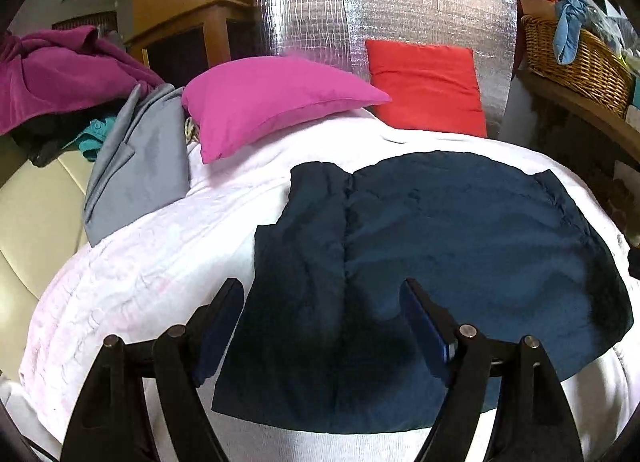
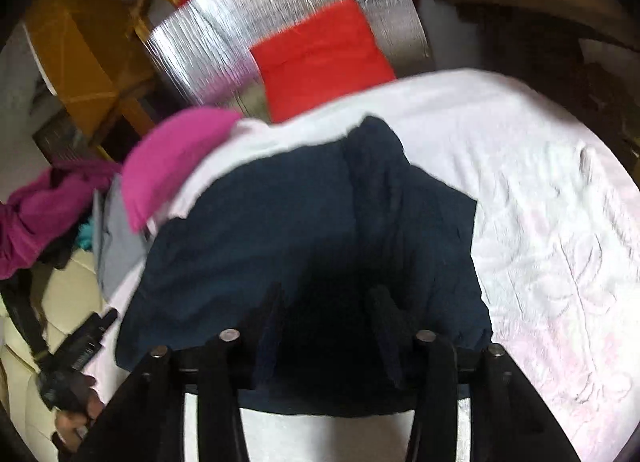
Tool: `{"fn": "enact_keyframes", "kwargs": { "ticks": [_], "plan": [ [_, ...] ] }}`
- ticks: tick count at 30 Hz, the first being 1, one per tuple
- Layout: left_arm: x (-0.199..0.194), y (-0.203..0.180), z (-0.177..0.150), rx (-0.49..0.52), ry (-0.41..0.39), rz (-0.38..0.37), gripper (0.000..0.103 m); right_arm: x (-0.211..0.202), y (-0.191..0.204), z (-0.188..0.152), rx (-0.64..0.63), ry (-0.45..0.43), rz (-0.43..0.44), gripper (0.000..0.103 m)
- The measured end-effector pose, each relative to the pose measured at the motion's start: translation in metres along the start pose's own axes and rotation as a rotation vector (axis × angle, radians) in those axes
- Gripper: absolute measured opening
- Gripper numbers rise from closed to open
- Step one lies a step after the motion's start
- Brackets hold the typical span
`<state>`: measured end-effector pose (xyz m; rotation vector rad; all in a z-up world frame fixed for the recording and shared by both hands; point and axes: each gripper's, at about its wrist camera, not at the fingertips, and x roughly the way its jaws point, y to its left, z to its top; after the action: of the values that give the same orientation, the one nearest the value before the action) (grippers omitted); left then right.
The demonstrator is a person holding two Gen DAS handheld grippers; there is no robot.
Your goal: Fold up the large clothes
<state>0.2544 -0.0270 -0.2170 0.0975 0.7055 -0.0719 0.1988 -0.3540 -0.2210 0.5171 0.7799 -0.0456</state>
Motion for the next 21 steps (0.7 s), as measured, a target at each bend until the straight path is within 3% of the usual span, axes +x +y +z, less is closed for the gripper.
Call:
{"fn": "enact_keyframes", "kwargs": {
  "ticks": [13, 16, 21],
  "plan": [
    [0.008, -0.013, -0.001, 0.035, 0.008, 0.042, 0.085, 0.030, 0.020, -0.014, -0.039, 0.041, -0.009, 0.048],
    [0.021, -0.017, -0.003, 0.027, 0.047, 0.033, 0.086, 0.046, 0.022, -0.017, -0.059, 0.071, -0.045, 0.042],
    [0.064, -0.021, -0.010, 0.020, 0.186, 0.018, 0.086, 0.076, 0.015, -0.018, -0.066, 0.139, -0.079, 0.041]
  ]
}}
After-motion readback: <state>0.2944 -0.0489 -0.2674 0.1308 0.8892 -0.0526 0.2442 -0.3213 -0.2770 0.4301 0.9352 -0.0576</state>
